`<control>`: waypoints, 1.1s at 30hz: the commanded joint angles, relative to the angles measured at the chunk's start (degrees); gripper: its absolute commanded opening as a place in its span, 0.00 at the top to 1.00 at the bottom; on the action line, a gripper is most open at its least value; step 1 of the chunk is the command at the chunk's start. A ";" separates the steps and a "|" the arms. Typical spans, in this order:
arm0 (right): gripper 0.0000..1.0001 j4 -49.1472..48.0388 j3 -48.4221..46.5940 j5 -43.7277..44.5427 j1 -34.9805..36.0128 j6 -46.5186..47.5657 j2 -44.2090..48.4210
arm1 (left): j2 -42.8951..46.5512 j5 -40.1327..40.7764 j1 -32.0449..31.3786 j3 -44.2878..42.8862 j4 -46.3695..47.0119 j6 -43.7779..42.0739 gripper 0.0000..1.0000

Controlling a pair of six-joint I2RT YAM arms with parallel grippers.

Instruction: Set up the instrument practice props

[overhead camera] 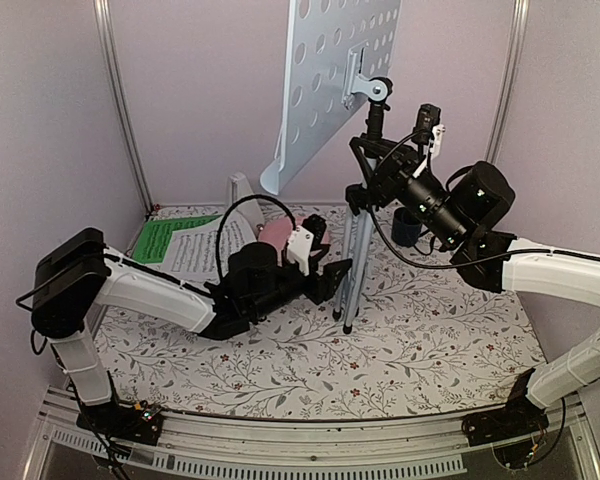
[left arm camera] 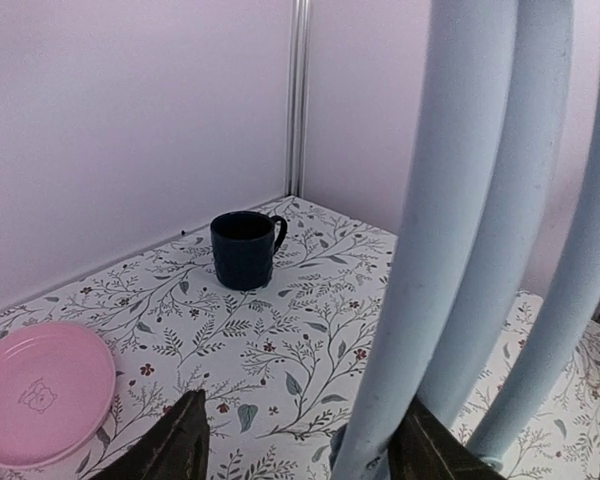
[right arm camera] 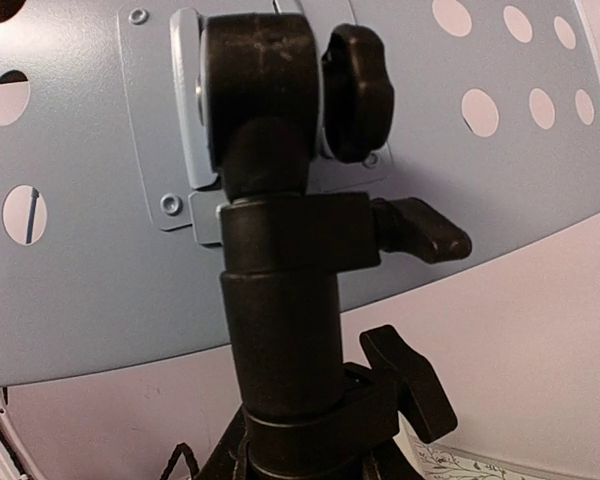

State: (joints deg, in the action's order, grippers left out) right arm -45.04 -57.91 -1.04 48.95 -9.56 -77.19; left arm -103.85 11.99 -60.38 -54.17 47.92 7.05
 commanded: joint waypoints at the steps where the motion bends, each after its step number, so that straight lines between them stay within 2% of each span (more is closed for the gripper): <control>1: 1.00 -15.79 -2.16 0.60 0.05 -3.49 4.88 | -2.16 7.69 -0.35 -3.54 -4.57 -2.56 0.39; 7: 1.00 -14.44 -2.11 1.08 0.09 -5.86 4.51 | -4.36 10.31 -0.43 -7.79 -7.25 -11.00 0.36; 18: 1.00 -10.35 -3.89 1.96 -0.03 -4.39 5.33 | -4.75 8.98 -0.29 -5.69 -6.63 -22.94 0.63; 26: 1.00 -5.18 -7.76 2.47 -0.24 -1.14 5.49 | -3.57 6.95 0.57 -1.39 -7.37 -30.88 0.87; 33: 1.00 -2.08 -10.99 1.60 -1.45 -0.13 5.13 | -3.72 6.05 1.18 1.04 -7.65 -36.60 0.95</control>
State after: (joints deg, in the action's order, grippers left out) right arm -32.32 -60.27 1.78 47.92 -8.73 -77.19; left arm -107.57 19.79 -59.11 -55.42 43.70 -19.16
